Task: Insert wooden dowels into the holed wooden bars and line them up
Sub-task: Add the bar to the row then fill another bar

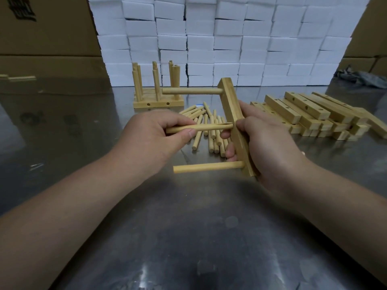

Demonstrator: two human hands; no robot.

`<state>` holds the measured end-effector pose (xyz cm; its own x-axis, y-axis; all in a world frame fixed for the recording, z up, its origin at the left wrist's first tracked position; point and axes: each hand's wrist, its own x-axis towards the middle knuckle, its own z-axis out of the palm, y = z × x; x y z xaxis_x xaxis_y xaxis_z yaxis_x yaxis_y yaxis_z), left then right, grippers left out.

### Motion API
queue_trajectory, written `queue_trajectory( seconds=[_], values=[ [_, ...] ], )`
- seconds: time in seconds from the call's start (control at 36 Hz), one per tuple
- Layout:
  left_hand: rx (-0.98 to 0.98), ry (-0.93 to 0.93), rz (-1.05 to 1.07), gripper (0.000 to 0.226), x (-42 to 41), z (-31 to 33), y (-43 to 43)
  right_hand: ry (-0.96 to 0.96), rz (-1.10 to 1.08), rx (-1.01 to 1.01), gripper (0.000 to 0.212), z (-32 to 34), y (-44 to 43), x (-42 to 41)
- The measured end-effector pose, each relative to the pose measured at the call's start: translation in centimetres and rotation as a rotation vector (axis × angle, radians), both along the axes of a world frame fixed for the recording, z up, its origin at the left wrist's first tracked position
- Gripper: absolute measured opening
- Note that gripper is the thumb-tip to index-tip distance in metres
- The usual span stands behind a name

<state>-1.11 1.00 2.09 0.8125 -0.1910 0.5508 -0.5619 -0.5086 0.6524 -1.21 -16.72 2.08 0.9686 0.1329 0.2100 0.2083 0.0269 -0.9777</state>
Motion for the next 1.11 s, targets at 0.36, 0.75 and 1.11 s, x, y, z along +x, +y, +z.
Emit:
queue_trajectory(
  seconds=[0.36,0.75,1.11],
  values=[
    [0.035,0.04,0.106,0.024,0.5,0.0,0.1,0.024,0.04,0.091,0.04,0.1,0.4,-0.5],
    [-0.561,0.4,-0.318,0.016,-0.7,0.0,-1.2,0.071,0.153,0.112,0.04,0.1,1.0,-0.9],
    [-0.527,0.273,-0.177,0.019,-1.0,0.6,-1.6,0.143,0.22,0.204,0.032,0.0,1.0,-0.9]
  ],
)
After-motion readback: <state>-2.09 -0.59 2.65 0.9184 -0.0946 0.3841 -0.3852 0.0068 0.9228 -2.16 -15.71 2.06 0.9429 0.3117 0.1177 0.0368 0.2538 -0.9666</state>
